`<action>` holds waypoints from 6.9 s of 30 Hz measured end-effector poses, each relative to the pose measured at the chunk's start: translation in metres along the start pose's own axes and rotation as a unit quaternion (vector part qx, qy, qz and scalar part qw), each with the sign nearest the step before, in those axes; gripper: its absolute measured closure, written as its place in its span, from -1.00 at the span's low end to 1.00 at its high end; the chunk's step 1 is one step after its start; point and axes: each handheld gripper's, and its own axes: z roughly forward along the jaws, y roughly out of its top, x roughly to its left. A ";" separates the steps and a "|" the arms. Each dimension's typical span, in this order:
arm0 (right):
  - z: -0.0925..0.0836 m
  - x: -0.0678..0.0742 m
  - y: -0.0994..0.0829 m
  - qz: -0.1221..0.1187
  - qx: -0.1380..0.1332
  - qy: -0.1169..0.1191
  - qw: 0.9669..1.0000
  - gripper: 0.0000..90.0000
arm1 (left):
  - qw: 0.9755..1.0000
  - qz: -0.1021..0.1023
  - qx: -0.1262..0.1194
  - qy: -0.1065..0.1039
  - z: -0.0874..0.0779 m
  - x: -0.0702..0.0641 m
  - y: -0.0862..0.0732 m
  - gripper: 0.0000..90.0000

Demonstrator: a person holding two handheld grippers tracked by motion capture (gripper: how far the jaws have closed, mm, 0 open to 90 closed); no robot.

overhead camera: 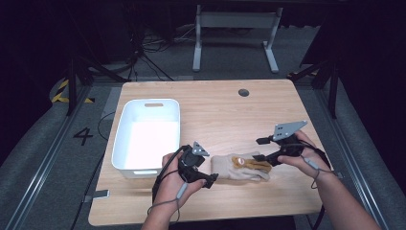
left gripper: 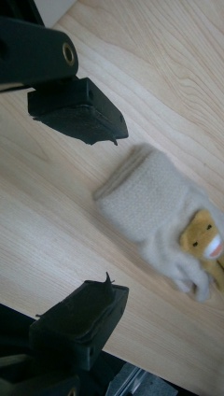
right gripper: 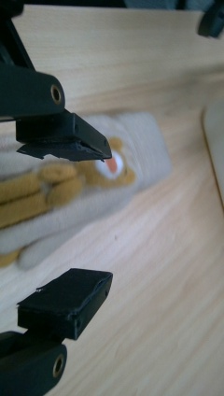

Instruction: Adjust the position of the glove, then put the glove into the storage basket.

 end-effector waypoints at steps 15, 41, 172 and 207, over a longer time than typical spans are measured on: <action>-0.051 -0.043 -0.033 0.131 -0.050 -0.113 0.984 -0.25 | 1.000 0.015 -0.020 -0.008 0.014 0.002 0.014 -0.47; -0.064 -0.085 -0.083 0.258 -0.023 -0.203 0.944 -0.51 | 0.997 0.060 -0.017 -0.054 0.060 0.011 0.039 -0.51; -0.020 -0.081 -0.070 0.223 0.019 -0.145 0.964 0.25 | 0.984 -0.162 -0.003 0.069 -0.029 0.056 0.074 0.56; -0.016 -0.077 -0.072 0.234 0.028 -0.138 0.962 0.26 | 0.910 -0.362 -0.043 0.196 -0.070 0.141 0.020 0.55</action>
